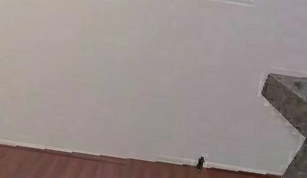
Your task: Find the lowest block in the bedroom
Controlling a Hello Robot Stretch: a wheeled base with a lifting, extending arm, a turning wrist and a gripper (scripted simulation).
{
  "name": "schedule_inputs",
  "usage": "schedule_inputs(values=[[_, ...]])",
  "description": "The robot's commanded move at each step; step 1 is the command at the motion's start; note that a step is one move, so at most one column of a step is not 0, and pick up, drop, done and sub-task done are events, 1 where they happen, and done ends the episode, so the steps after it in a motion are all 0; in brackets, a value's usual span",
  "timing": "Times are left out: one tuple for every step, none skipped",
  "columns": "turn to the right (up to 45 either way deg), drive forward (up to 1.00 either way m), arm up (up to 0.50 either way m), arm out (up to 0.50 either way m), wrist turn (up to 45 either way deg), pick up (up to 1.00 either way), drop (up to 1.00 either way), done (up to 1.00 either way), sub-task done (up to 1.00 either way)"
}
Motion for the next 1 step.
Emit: schedule_inputs(values=[[-21.0, 0.00, 0.00, 0.00, 0.0, 0.00, 0.00, 0.00, 0.00]])
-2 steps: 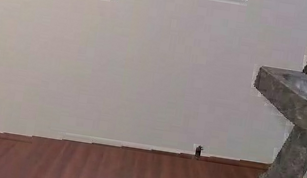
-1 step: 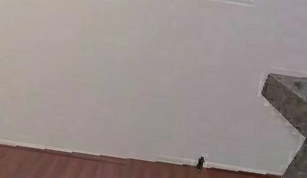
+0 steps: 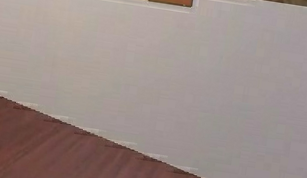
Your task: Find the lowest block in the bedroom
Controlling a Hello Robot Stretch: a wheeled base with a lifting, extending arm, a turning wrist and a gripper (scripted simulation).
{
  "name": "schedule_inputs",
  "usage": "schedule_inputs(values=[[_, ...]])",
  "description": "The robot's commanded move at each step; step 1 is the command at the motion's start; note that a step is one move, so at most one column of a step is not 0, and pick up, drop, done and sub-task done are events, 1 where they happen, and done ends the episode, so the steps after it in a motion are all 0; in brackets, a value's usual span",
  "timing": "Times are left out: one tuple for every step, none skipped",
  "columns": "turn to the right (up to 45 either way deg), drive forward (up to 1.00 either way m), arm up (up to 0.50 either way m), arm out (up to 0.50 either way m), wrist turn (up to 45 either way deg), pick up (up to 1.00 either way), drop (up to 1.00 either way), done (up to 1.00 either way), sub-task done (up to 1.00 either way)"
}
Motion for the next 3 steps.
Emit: schedule_inputs(values=[[0.0, 0.95, 0.00, 0.00, 0.0, 0.00, 0.00, 0.00, 0.00], [-45.0, 0.00, 0.00, 0.00, 0.0, 0.00, 0.00, 0.00, 0.00], [-24.0, 0.00, 0.00, 0.00, 0.0, 0.00, 0.00, 0.00, 0.00]])
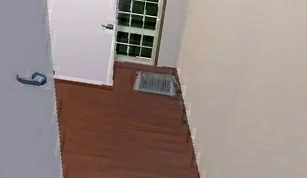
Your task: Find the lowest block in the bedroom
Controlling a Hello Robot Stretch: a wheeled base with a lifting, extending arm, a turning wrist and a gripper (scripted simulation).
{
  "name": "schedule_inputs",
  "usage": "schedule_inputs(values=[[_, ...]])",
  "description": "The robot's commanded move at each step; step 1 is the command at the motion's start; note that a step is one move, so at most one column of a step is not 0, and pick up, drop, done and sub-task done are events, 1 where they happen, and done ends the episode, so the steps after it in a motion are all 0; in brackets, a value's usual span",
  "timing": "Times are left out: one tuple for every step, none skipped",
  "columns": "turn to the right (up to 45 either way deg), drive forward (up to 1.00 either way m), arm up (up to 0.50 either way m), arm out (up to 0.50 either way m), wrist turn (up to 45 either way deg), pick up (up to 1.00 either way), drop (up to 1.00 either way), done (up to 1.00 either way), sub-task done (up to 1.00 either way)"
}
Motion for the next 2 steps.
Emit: schedule_inputs(values=[[0.0, 1.00, 0.00, 0.00, 0.0, 0.00, 0.00, 0.00, 0.00], [-12.0, 0.00, 0.00, 0.00, 0.0, 0.00, 0.00, 0.00, 0.00]])
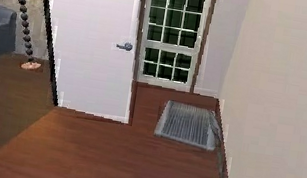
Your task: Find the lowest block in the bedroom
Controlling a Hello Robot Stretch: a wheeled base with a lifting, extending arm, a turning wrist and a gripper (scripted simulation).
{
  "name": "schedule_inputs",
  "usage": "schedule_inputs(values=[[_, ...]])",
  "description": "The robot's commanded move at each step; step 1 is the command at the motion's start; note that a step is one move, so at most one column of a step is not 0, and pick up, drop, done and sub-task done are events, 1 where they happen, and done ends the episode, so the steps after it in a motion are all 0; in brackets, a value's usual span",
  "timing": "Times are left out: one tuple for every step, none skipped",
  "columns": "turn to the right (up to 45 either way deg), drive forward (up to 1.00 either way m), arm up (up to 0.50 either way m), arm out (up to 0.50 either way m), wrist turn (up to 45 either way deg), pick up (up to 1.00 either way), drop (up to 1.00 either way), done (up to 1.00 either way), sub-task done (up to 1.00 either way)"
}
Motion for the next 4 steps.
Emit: schedule_inputs(values=[[0.0, 0.20, 0.00, 0.00, 0.0, 0.00, 0.00, 0.00, 0.00], [-45.0, 0.00, 0.00, 0.00, 0.0, 0.00, 0.00, 0.00, 0.00], [-9.0, 0.00, 0.00, 0.00, 0.0, 0.00, 0.00, 0.00, 0.00], [0.0, 1.00, 0.00, 0.00, 0.0, 0.00, 0.00, 0.00, 0.00]])
